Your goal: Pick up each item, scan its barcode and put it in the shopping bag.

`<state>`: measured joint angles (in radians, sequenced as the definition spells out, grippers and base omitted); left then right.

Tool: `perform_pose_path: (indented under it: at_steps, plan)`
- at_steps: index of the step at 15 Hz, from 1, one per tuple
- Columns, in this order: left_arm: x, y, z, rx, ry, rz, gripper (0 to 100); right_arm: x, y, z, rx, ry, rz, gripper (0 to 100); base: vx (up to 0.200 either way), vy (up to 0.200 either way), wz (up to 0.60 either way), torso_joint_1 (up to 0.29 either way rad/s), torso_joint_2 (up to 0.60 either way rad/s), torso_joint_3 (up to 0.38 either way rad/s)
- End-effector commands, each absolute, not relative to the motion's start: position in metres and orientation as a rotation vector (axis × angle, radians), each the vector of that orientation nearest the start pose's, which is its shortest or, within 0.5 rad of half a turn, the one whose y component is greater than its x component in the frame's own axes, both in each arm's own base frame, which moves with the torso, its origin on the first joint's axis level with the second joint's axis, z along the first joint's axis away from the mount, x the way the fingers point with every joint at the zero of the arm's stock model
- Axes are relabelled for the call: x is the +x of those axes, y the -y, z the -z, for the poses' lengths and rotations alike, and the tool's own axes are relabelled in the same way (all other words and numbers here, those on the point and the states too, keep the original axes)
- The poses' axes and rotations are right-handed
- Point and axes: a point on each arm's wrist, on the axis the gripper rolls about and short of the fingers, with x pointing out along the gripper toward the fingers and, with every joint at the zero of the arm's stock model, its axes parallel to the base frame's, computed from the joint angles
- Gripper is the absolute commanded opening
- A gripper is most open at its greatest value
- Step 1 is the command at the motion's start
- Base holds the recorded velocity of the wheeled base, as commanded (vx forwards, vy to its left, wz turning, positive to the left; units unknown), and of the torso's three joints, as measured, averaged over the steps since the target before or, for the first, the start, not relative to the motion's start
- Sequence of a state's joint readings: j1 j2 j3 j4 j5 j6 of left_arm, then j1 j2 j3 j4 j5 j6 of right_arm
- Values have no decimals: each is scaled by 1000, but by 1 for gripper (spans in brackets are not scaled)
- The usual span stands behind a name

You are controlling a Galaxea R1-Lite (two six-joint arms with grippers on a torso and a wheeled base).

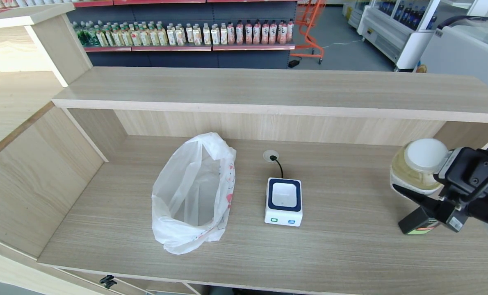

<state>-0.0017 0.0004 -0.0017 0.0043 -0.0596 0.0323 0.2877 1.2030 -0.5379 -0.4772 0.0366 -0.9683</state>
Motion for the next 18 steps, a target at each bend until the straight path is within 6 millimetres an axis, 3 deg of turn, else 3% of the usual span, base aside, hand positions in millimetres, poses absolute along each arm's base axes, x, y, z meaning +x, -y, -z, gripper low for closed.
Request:
perform_pose_path:
  at_steps: [1,8,13,18]
  plan:
    - [-23,1,-75,32,-4,61,100,172,-52,-207,-985,-42,-395,0,0,0,0,0,0,0]
    - [-23,1,-75,37,-2,63,100,175,-56,-201,-956,-82,-389,0,0,0,0,0,0,0]
    - [-23,1,-75,32,-4,63,100,182,-59,-197,-891,-118,-403,0,0,200,0,1,0,-1]
    - [-23,1,-75,32,-5,61,100,212,-68,-192,-869,-135,-493,0,0,0,0,0,0,0]
